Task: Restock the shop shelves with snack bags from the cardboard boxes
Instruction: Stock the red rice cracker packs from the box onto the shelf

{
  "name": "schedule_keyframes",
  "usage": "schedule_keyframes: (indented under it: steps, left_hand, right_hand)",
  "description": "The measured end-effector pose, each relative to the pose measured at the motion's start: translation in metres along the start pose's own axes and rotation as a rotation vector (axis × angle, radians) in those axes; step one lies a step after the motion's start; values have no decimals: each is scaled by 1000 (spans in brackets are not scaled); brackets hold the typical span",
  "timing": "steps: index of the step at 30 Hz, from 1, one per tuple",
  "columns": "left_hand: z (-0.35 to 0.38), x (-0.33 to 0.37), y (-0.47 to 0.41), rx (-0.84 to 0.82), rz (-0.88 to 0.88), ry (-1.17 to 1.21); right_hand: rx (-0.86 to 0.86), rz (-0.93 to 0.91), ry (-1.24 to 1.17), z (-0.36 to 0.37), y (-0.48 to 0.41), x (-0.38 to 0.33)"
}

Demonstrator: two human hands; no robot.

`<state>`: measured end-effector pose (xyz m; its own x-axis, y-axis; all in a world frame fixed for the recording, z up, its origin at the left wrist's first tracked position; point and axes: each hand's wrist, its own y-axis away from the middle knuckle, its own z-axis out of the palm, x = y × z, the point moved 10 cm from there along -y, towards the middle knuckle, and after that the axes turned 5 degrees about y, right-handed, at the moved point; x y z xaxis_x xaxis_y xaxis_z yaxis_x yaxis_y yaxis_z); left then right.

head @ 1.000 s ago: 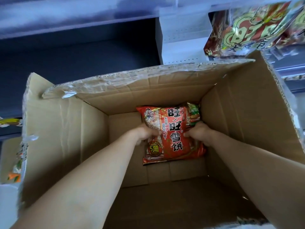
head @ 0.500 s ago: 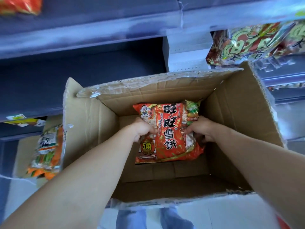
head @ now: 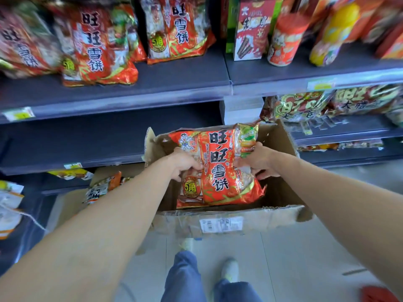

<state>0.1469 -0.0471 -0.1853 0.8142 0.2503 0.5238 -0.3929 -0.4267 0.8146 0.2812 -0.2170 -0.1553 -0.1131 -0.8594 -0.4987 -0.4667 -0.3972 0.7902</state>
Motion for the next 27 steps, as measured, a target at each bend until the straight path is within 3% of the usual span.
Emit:
schedule_keyframes:
  steps: [5,15,27]
  left_hand:
    - [-29,46,56,94,172,138]
    - [-102,139,116,287,520,167]
    - [-169,204,83,331,607,185]
  right_hand:
    - [109,-195,-42,-25,48,-51]
    - [336,-463,-68,-67,83,-149]
    - [460,-539,-115,-89,38,-243]
